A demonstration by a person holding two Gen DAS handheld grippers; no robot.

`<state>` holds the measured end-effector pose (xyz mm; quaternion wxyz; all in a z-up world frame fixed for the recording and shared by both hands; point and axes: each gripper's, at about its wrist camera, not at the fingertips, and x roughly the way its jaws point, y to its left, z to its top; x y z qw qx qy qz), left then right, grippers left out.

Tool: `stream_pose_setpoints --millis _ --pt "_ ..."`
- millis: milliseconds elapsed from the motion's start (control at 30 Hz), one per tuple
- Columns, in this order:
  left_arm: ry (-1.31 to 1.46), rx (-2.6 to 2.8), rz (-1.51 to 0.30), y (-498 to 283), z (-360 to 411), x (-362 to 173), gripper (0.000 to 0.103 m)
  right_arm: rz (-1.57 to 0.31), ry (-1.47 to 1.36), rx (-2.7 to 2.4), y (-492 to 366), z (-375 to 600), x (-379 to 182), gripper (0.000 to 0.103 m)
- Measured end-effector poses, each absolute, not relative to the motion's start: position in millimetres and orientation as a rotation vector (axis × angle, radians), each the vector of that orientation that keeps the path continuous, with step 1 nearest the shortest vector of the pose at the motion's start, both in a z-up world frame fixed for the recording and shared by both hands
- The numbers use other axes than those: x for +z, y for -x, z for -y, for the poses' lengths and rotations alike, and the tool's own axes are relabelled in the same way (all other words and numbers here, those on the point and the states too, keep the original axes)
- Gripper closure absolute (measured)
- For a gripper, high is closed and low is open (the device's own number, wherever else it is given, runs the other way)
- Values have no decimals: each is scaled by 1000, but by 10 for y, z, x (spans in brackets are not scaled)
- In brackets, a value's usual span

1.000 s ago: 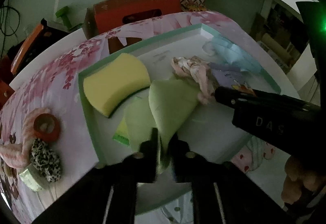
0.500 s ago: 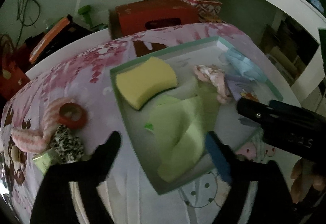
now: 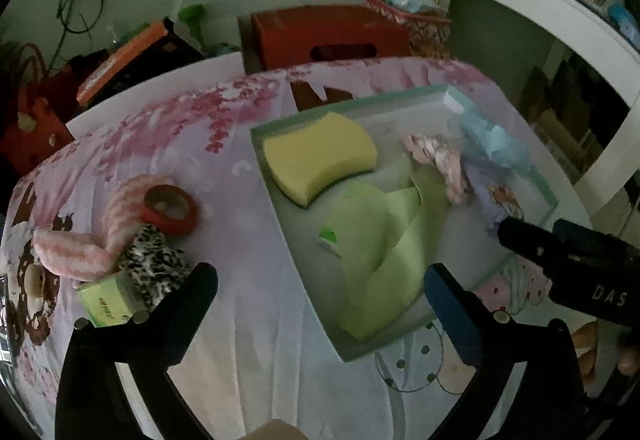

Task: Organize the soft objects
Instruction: 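Withdraw both tools from the tray toward the remaining pile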

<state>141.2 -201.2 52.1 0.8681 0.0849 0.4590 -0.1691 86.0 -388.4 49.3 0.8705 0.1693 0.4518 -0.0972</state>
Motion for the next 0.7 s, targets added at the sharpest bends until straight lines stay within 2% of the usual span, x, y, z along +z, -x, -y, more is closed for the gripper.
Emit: stream_pose_setpoints --millis 433,700 --pt "-51 -292 -897 -1346 1378 812 0 -950 -288 -157 -806 3446 717 0" --pt "13 -219 -868 -1339 728 929 0 -950 -218 -82 -910 2923 853 0"
